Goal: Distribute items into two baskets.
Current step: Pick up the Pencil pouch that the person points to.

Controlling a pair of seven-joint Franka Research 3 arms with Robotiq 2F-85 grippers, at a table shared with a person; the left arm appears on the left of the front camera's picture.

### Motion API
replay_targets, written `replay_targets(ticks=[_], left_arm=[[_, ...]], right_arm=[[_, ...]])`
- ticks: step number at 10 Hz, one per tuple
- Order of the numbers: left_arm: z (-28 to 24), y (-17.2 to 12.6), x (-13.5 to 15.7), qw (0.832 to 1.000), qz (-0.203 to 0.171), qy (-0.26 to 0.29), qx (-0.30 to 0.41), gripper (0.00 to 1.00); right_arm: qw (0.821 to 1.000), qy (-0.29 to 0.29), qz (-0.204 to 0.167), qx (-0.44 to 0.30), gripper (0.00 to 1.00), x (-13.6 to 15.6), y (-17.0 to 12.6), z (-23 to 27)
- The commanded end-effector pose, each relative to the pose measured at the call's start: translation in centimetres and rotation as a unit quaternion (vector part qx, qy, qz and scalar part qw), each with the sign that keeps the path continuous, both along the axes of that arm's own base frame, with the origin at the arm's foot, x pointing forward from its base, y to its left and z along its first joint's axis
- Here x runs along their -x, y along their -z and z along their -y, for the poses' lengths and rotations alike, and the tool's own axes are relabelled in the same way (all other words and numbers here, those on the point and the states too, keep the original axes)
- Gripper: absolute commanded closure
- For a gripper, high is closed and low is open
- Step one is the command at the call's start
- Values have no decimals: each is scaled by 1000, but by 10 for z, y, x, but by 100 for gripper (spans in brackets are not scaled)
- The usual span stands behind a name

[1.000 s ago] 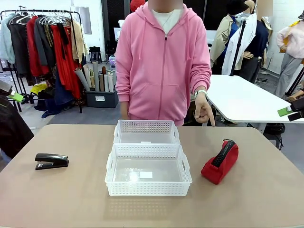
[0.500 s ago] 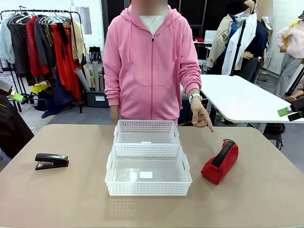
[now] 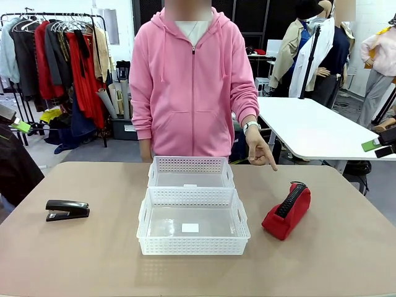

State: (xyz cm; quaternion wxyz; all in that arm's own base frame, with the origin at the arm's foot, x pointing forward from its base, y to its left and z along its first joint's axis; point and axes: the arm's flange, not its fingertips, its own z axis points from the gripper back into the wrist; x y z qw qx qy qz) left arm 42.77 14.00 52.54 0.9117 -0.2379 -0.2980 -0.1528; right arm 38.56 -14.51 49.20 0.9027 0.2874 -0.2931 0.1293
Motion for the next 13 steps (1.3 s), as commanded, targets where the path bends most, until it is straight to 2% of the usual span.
replay_targets(ticks=[1,9,11,13], left_arm=[[-1,0,0,1000,2,2,4,0],[-1,0,0,1000,2,2,4,0],[-1,0,0,1000,2,2,4,0],[-1,0,0,1000,2,2,4,0]], right_arm=[[1000,0,0,0,0,0,0,0],[990,51,-119,59,0,-24,-8,-49],[980,82,-156,90,0,-23,-11,-65],[960,135,-205,135,0,-25,-8,-86]])
